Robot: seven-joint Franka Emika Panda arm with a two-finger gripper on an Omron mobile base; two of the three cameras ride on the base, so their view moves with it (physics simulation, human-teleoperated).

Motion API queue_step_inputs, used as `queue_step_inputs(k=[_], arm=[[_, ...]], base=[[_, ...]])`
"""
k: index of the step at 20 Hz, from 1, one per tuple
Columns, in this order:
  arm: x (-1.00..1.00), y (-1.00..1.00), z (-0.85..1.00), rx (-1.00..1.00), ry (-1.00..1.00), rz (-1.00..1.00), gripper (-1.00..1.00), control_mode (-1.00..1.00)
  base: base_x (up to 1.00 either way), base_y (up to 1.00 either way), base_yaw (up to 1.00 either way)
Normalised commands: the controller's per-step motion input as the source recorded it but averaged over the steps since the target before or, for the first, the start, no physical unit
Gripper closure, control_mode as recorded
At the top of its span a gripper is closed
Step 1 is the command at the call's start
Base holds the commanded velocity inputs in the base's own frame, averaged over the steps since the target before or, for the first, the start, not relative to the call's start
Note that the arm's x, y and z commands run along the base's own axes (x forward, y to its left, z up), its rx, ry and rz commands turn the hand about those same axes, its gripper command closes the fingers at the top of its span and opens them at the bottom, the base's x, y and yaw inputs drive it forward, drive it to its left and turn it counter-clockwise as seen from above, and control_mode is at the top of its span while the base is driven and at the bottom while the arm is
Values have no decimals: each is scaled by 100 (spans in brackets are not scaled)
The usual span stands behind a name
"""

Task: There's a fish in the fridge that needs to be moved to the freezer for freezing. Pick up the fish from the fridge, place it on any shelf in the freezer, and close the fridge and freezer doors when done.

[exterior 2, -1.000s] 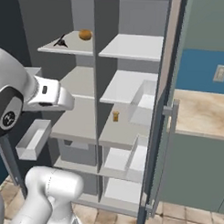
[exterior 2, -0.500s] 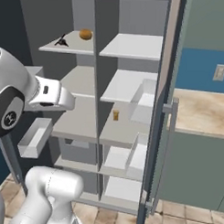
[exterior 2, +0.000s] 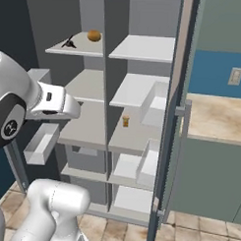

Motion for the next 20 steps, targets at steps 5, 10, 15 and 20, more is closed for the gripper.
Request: queue_step_inputs(k=[5,10,15,20], arm=[[-7,-2,0,0,-1,0,-100,-100],[-54,-50,6,0,-17,0,-100,-100],[-55,-80,2,0,-27,0,-100,-100],[-16,-79,0,0,-23,2,-100,-100]], base=[[-26,0,0],[0,0,0],[0,0,0],[0,0,0]])
